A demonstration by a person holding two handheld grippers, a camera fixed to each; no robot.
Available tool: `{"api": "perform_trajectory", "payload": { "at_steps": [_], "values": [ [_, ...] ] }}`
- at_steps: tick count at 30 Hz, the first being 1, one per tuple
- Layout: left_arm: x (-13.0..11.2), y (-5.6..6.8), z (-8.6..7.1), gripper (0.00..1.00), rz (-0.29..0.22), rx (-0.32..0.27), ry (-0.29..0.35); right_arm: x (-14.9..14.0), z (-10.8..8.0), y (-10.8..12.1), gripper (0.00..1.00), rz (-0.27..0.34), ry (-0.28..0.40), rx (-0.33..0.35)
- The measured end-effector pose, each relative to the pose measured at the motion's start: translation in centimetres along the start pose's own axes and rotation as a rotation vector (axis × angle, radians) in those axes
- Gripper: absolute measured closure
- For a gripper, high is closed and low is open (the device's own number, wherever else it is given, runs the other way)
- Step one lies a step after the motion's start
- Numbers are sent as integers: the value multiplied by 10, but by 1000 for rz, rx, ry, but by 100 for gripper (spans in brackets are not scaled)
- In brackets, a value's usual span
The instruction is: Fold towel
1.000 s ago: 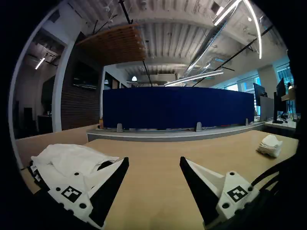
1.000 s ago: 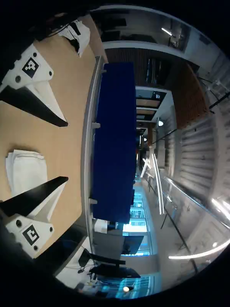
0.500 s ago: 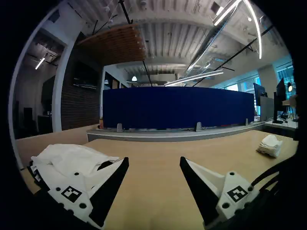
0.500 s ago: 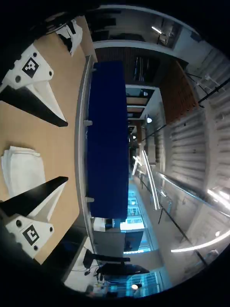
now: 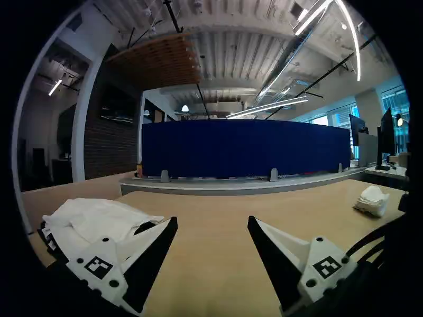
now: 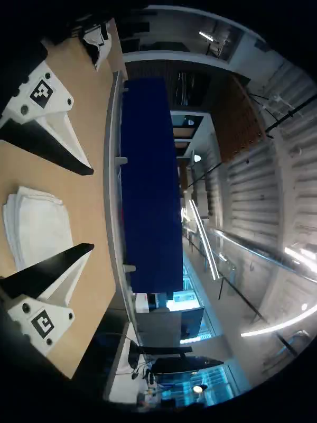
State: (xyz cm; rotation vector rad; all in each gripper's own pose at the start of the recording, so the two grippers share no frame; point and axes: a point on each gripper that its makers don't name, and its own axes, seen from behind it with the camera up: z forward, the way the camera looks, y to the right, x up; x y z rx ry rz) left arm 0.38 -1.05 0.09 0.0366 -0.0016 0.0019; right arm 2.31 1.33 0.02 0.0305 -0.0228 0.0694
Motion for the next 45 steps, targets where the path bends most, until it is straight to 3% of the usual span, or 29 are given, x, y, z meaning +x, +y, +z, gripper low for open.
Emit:
{"api": "perform_trajectory", "payload": {
  "at_steps": [23,45],
  "values": [
    [0,0,0,1,0,0,0,-42,6,-6,0,7,-5,-3],
    [1,0,-1,1,0,0,0,-53,0,-17,0,-64,0,5]
  ]
}}
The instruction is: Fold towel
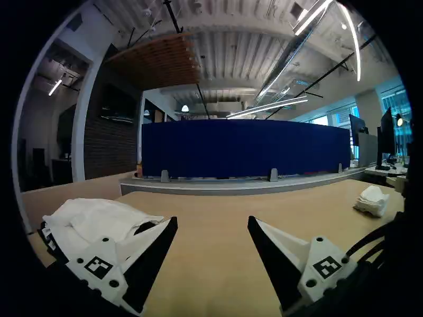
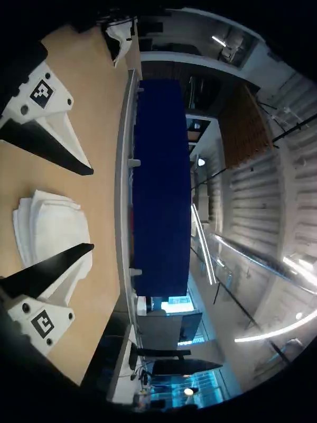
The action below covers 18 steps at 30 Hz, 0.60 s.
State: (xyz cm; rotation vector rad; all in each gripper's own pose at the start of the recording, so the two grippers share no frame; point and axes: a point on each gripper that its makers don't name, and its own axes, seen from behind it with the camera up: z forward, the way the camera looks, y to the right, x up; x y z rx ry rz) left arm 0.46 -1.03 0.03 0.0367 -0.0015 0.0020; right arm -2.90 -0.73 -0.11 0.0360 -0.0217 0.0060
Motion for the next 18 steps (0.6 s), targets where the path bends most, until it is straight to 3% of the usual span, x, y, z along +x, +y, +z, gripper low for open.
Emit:
{"api": "perform_trajectory", "payload": {
  "at_steps": [18],
  "values": [
    [-1,0,0,1,0,0,0,-1,0,-1,0,1,0,2]
  ]
}}
